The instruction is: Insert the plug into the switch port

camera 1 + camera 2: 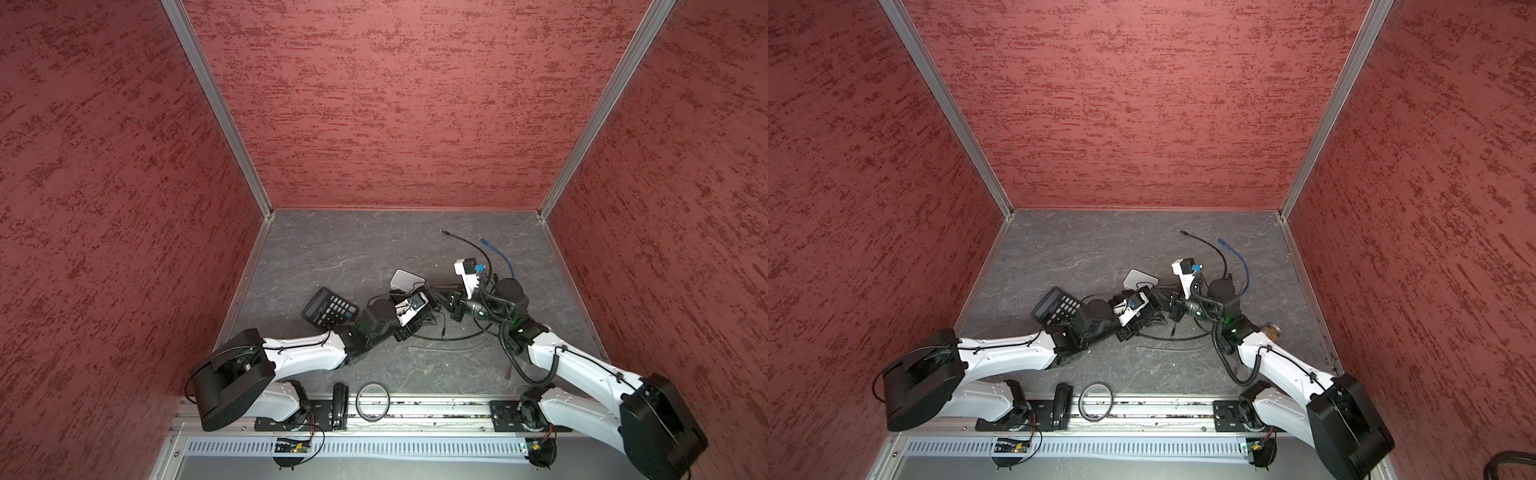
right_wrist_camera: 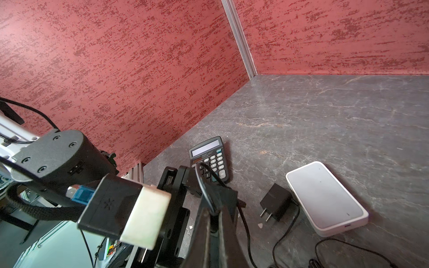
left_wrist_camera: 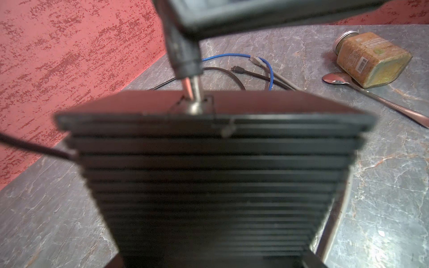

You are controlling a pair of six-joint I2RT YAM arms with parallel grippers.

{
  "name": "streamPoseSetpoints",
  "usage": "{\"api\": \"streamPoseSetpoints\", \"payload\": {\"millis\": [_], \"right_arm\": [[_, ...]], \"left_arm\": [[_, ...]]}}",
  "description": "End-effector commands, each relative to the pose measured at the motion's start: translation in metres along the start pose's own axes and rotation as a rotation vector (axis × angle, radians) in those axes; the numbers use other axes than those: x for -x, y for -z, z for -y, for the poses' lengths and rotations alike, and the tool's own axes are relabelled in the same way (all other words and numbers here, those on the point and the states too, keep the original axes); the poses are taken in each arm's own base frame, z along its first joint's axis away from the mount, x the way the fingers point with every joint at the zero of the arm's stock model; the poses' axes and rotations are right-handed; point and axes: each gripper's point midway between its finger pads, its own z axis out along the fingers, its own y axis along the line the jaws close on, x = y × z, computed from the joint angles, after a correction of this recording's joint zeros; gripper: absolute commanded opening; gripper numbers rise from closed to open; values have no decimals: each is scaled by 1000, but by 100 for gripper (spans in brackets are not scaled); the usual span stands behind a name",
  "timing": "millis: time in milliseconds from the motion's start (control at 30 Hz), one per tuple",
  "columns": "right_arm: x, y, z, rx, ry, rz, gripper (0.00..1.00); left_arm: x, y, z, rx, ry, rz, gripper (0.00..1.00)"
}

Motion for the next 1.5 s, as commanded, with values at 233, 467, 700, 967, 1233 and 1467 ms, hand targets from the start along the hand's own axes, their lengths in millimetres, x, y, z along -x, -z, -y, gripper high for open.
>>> {"api": "streamPoseSetpoints", "payload": {"millis": [233, 467, 700, 967, 1233, 1467], "right_arm": [[-69, -11, 5, -20, -115, -224, 4], [-83, -16, 13, -65, -103, -261, 4], [-97, -15, 18, -82, -93, -277, 4], [-107, -10, 19, -78, -113, -280, 3], [-107, -9, 16, -69, -153, -276, 3], [-118, -7, 19, -81, -176, -300, 3]], "left_arm": [[174, 53, -25, 23, 13, 611, 0], [195, 64, -24, -12, 16, 655, 0], [204, 72, -31, -2, 24, 685, 0], [207, 84, -39, 16, 28, 723, 0], [210, 93, -42, 30, 24, 757, 0], [218, 102, -44, 41, 18, 809, 0]]}}
